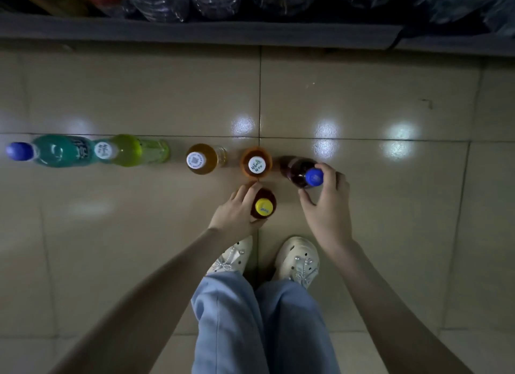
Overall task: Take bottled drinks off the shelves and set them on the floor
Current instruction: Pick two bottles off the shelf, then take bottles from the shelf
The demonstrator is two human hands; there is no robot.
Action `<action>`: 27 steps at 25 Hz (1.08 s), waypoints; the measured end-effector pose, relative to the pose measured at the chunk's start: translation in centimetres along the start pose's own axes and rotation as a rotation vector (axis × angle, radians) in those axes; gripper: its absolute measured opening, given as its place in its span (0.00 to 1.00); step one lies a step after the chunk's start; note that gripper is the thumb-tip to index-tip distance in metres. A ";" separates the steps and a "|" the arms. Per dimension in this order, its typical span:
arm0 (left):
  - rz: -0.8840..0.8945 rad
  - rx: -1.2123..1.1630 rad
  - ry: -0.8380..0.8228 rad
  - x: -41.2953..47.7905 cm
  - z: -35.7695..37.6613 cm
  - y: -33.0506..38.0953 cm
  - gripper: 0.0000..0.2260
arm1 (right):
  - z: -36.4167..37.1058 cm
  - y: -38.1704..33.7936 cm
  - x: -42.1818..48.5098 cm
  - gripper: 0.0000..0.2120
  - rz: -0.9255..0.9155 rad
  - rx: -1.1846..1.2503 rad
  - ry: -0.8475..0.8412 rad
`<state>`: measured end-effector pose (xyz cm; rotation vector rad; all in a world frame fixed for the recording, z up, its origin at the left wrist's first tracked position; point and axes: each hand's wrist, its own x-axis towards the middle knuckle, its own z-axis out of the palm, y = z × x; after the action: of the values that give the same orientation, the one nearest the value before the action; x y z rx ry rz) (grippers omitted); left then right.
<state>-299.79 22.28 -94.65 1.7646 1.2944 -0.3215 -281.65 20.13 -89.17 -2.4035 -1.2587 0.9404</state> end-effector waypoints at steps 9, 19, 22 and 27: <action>-0.007 -0.131 0.078 -15.2 -20.4 15.8 0.25 | -18.2 -15.9 -6.3 0.27 0.092 -0.092 -0.152; 0.530 0.158 0.204 -26.8 -44.8 46.9 0.21 | -54.4 -29.8 -13.5 0.24 -0.130 0.126 0.317; 0.705 0.218 0.289 -29.0 -46.9 58.6 0.20 | -66.1 -27.9 -15.1 0.23 -0.210 0.110 0.475; 0.971 0.175 0.488 -31.8 -46.3 78.7 0.21 | -83.6 -19.5 -17.7 0.24 -0.317 0.064 0.688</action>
<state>-258.34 34.18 -8.13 2.4808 0.5678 0.5903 -246.52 22.13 -8.91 -2.0955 -1.2355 0.0399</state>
